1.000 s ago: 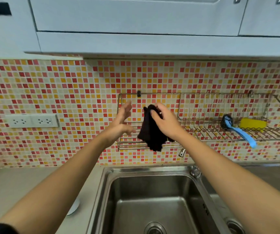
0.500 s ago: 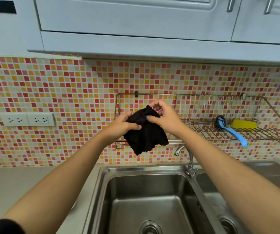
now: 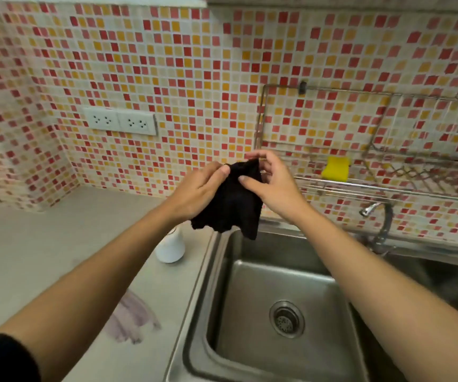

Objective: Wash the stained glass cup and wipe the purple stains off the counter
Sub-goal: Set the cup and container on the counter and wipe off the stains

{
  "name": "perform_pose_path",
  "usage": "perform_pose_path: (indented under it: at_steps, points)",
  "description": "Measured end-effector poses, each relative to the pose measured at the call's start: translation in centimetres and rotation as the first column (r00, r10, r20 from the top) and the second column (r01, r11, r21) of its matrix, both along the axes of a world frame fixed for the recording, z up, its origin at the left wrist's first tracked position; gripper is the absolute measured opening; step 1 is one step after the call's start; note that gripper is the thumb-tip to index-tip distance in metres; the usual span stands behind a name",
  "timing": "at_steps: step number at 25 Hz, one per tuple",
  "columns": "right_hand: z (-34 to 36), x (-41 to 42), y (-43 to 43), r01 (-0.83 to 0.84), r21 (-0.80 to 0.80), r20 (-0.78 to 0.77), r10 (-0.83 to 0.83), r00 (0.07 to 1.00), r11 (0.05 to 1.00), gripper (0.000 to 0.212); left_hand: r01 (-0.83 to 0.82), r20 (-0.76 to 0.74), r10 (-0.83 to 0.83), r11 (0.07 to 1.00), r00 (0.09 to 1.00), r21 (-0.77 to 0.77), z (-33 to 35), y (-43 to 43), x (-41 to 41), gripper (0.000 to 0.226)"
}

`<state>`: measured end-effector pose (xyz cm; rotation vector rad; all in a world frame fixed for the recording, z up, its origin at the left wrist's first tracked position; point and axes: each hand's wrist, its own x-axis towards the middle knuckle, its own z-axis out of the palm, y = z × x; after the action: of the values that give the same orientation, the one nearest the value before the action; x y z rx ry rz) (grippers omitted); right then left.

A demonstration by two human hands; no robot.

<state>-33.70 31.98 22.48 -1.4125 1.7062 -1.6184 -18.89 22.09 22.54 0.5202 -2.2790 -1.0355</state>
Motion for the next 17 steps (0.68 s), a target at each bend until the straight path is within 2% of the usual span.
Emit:
perform_pose_path:
  at_steps: [2, 3, 5, 7, 8, 13, 15, 17]
  points:
    - [-3.4, 3.2, -2.3, -0.101, 0.026, 0.023, 0.101, 0.995, 0.995, 0.042, -0.107, 0.089, 0.111, 0.993, 0.99, -0.049, -3.1, -1.4, 4.3, 0.023]
    - [-5.1, 4.8, -3.3, -0.157, 0.049, 0.041, 0.155, 0.987, 0.986, 0.042, -0.156, 0.139, 0.161, 0.987, 0.977, -0.047, -4.7, -2.3, 6.6, 0.018]
    - [-8.9, 8.7, -5.7, -0.317, 0.125, 0.095, 0.306, 0.947, 0.94, 0.04, -0.267, 0.247, 0.253, 0.963, 0.936, 0.026, -8.2, -4.1, 11.9, 0.009]
    - [-12.3, 12.7, -7.8, -0.448, 0.194, 0.137, 0.428, 0.893, 0.873, 0.037, -0.357, 0.317, 0.3, 0.924, 0.9, 0.14, -11.3, -5.3, 17.1, 0.019]
    - [-14.0, 15.0, -8.9, -0.485, 0.223, 0.124, 0.469, 0.874, 0.845, 0.036, -0.395, 0.358, 0.325, 0.908, 0.875, 0.14, -12.8, -6.0, 19.9, 0.022]
    - [-21.1, 24.8, -14.2, -0.432, 0.37, -0.037, 0.478, 0.878, 0.822, 0.018, -0.49, 0.602, 0.387, 0.872, 0.698, 0.009, -19.6, -10.8, 29.9, 0.01]
    - [-22.7, 26.8, -16.3, -0.365, 0.458, -0.165, 0.481, 0.861, 0.811, 0.016, -0.508, 0.691, 0.4, 0.859, 0.601, -0.056, -21.5, -12.7, 30.8, 0.017]
    - [-23.6, 28.0, -17.9, -0.295, 0.515, -0.233, 0.462, 0.856, 0.805, 0.021, -0.515, 0.665, 0.528, 0.822, 0.529, -0.243, -23.2, -13.9, 30.8, 0.033]
